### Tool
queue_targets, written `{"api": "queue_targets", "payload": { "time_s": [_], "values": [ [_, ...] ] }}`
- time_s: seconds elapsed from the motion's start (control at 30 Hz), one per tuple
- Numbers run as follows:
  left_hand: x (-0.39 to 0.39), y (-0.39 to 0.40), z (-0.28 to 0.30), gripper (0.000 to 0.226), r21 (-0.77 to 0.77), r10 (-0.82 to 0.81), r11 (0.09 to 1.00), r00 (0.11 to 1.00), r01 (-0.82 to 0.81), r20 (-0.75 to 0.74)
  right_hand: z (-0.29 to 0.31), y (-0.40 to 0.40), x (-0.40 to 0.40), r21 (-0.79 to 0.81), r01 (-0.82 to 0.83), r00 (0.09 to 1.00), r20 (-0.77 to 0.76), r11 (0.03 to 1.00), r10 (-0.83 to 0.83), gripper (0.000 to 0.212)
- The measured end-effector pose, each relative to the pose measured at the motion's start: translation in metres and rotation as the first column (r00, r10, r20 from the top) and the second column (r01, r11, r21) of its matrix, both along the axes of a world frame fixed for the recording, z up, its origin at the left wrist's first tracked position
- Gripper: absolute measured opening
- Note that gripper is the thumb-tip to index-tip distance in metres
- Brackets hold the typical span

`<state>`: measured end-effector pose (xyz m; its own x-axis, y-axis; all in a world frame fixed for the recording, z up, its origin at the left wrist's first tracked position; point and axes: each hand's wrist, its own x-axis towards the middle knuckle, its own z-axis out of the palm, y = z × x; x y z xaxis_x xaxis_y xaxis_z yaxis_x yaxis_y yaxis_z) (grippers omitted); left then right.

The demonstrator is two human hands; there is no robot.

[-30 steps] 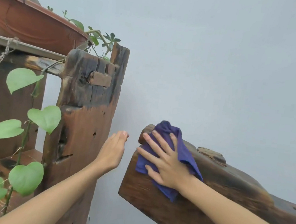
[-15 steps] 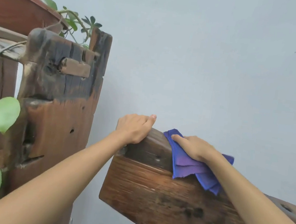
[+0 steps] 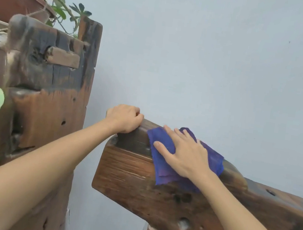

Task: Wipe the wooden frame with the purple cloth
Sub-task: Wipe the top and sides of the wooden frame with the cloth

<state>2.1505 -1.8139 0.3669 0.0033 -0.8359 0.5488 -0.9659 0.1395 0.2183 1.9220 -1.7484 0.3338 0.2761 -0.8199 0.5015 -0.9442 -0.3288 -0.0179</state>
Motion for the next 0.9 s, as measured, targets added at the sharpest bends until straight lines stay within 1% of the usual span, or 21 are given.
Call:
{"api": "queue_targets", "payload": {
  "time_s": [0.07, 0.1, 0.13, 0.17, 0.2, 0.23, 0.27, 0.3, 0.37, 0.4, 0.47, 0.5, 0.57, 0.63, 0.67, 0.7, 0.73, 0.77, 0.8, 0.83, 0.9],
  "values": [
    [-0.011, 0.004, -0.003, 0.039, -0.028, 0.046, 0.999, 0.996, -0.044, 0.075, 0.003, -0.008, -0.052, 0.151, 0.106, 0.990, 0.081, 0.983, -0.119, 0.089],
    [-0.016, 0.004, -0.005, 0.045, -0.050, 0.058, 0.997, 0.992, -0.052, 0.110, 0.007, -0.014, -0.077, 0.258, 0.150, 0.974, 0.128, 0.954, -0.188, 0.091],
    [-0.021, 0.003, -0.006, 0.051, -0.072, 0.061, 0.996, 0.987, -0.051, 0.151, 0.009, -0.020, -0.099, 0.364, 0.159, 0.950, 0.198, 0.918, -0.243, 0.092],
    [-0.025, 0.003, -0.007, 0.057, -0.091, 0.051, 0.995, 0.980, -0.033, 0.195, 0.011, -0.028, -0.117, 0.452, 0.122, 0.914, 0.296, 0.884, -0.278, 0.092],
    [-0.028, 0.002, -0.008, 0.062, -0.106, 0.023, 0.994, 0.970, 0.002, 0.241, 0.013, -0.039, -0.128, 0.518, 0.081, 0.861, 0.394, 0.852, -0.321, 0.089],
    [-0.029, 0.000, -0.009, 0.066, -0.108, -0.009, 0.993, 0.956, 0.043, 0.292, 0.014, -0.052, -0.135, 0.572, 0.063, 0.808, 0.452, 0.818, -0.378, 0.082],
    [-0.030, -0.002, -0.008, 0.069, -0.100, -0.040, 0.992, 0.940, 0.078, 0.339, 0.015, -0.064, -0.135, 0.621, 0.056, 0.782, 0.460, 0.782, -0.421, 0.072],
    [-0.031, -0.005, -0.007, 0.071, -0.087, -0.066, 0.991, 0.925, 0.105, 0.374, 0.016, -0.073, -0.130, 0.648, 0.065, 0.785, 0.436, 0.759, -0.440, 0.061],
    [-0.032, -0.010, -0.004, 0.070, -0.034, -0.109, 0.991, 0.913, 0.132, 0.394, 0.016, -0.083, -0.116, 0.624, 0.076, 0.818, 0.407, 0.777, -0.407, 0.047],
    [-0.032, -0.012, 0.000, 0.068, 0.007, -0.131, 0.990, 0.915, 0.139, 0.381, 0.019, -0.088, -0.108, 0.602, 0.067, 0.829, 0.410, 0.796, -0.380, 0.045],
    [-0.031, -0.015, 0.006, 0.062, 0.085, -0.179, 0.984, 0.919, 0.159, 0.350, 0.021, -0.086, -0.104, 0.570, 0.061, 0.840, 0.413, 0.819, -0.351, 0.049],
    [-0.030, -0.015, 0.007, 0.059, 0.101, -0.186, 0.982, 0.923, 0.161, 0.336, 0.021, -0.079, -0.105, 0.546, 0.098, 0.856, 0.380, 0.832, -0.350, 0.049],
    [-0.031, -0.013, 0.007, 0.055, 0.089, -0.186, 0.982, 0.928, 0.166, 0.323, 0.021, -0.059, -0.104, 0.468, 0.203, 0.874, 0.309, 0.860, -0.375, 0.058],
    [-0.033, -0.013, 0.006, 0.051, 0.047, -0.174, 0.985, 0.931, 0.168, 0.321, 0.011, -0.039, -0.097, 0.317, 0.313, 0.868, 0.288, 0.895, -0.405, 0.066],
    [-0.034, -0.012, 0.005, 0.051, 0.035, -0.163, 0.987, 0.934, 0.160, 0.318, -0.004, -0.027, -0.089, 0.158, 0.368, 0.858, 0.323, 0.916, -0.400, 0.064],
    [-0.036, -0.011, 0.004, 0.051, 0.021, -0.152, 0.988, 0.935, 0.153, 0.322, -0.022, -0.017, -0.080, -0.074, 0.416, 0.855, 0.373, 0.907, -0.361, 0.058],
    [-0.036, -0.010, 0.003, 0.051, 0.012, -0.140, 0.990, 0.933, 0.144, 0.331, -0.043, -0.008, -0.067, -0.318, 0.429, 0.866, 0.411, 0.846, -0.285, 0.047],
    [-0.037, -0.009, 0.003, 0.051, 0.012, -0.125, 0.992, 0.933, 0.129, 0.336, -0.062, -0.003, -0.051, -0.508, 0.422, 0.880, 0.429, 0.751, -0.204, 0.033],
    [-0.038, -0.008, 0.003, 0.050, 0.018, -0.116, 0.993, 0.931, 0.117, 0.346, -0.080, -0.001, -0.035, -0.608, 0.407, 0.886, 0.443, 0.682, -0.133, 0.027],
    [-0.039, -0.007, 0.003, 0.049, 0.025, -0.110, 0.994, 0.932, 0.108, 0.346, -0.093, -0.004, -0.020, -0.635, 0.402, 0.883, 0.459, 0.660, -0.096, 0.034],
    [-0.040, -0.005, 0.002, 0.048, 0.032, -0.094, 0.996, 0.932, 0.088, 0.350, -0.110, -0.011, 0.009, -0.610, 0.369, 0.883, 0.465, 0.701, -0.059, 0.048]
  ]
}}
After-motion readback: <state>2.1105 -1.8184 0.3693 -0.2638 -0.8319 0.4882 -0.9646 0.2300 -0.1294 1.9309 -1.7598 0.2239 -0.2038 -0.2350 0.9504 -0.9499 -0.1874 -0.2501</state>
